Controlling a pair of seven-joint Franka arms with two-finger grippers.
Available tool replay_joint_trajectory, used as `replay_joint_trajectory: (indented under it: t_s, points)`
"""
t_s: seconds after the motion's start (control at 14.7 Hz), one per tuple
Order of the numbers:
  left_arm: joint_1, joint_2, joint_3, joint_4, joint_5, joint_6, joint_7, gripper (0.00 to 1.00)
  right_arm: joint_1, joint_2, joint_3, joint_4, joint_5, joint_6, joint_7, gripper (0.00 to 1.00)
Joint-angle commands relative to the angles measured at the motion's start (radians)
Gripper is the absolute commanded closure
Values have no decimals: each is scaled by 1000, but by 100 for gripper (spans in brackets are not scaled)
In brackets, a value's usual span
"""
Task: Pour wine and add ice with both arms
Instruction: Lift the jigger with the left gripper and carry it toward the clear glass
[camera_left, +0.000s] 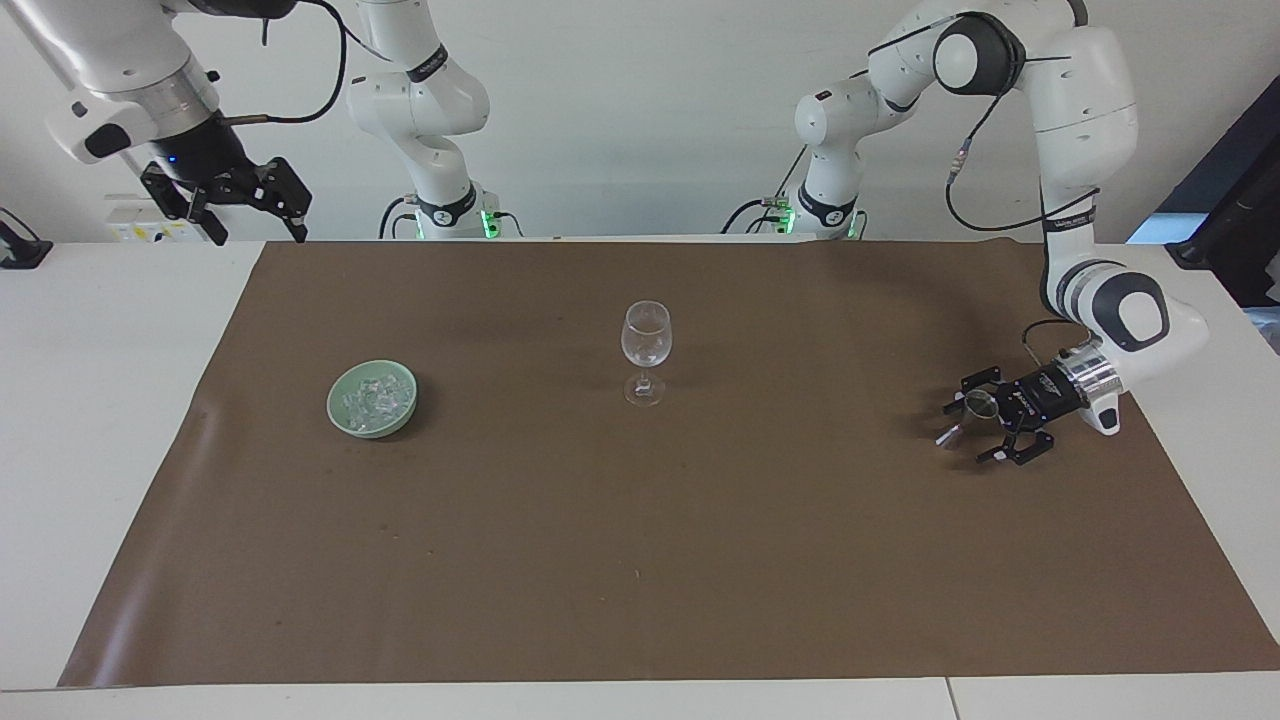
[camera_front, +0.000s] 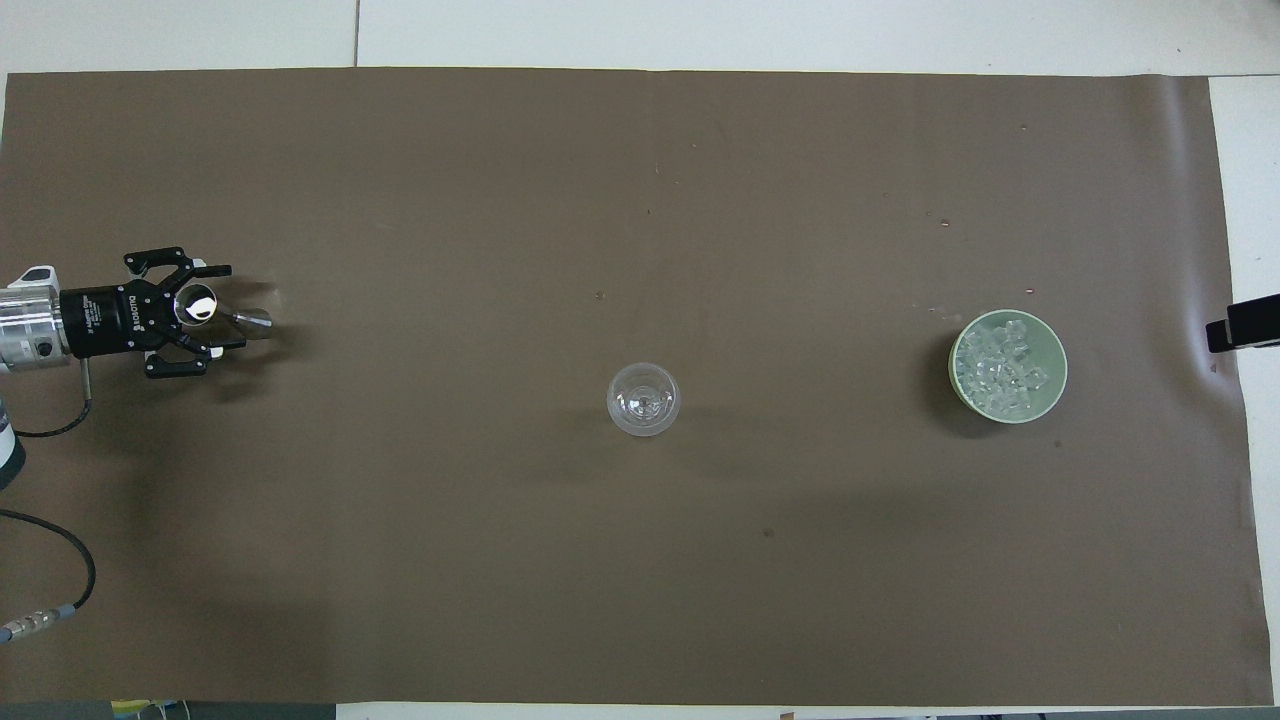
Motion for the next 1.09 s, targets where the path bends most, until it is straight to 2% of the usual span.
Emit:
replay_joint_trajectory:
  t_s: [0.0, 0.48, 0.75, 0.82, 0.88, 0.95, 1.02]
  points:
    - [11, -46, -1, -68, -38, 11, 5, 6, -8, -17, 7, -20, 6, 2, 14, 0]
    - [14, -55, -1, -89, -79, 3, 6, 13, -8, -17, 7, -20, 6, 2, 14, 0]
    - [14, -60, -1, -98, -90, 1, 6, 22, -8, -17, 7, -20, 6, 2, 14, 0]
    - [14, -60, -2, -98, -95, 1, 6, 28, -8, -17, 7, -20, 6, 0, 14, 0]
    - [14, -62, -2, -100, -96, 0, 6, 43, -8, -17, 7, -20, 6, 2, 14, 0]
    - [16, -62, -2, -98, -98, -5, 8, 64, -8, -17, 7, -20, 6, 2, 14, 0]
    - [16, -62, -1, -98, -104, -11, 6, 92, -8, -17, 7, -20, 6, 0, 14, 0]
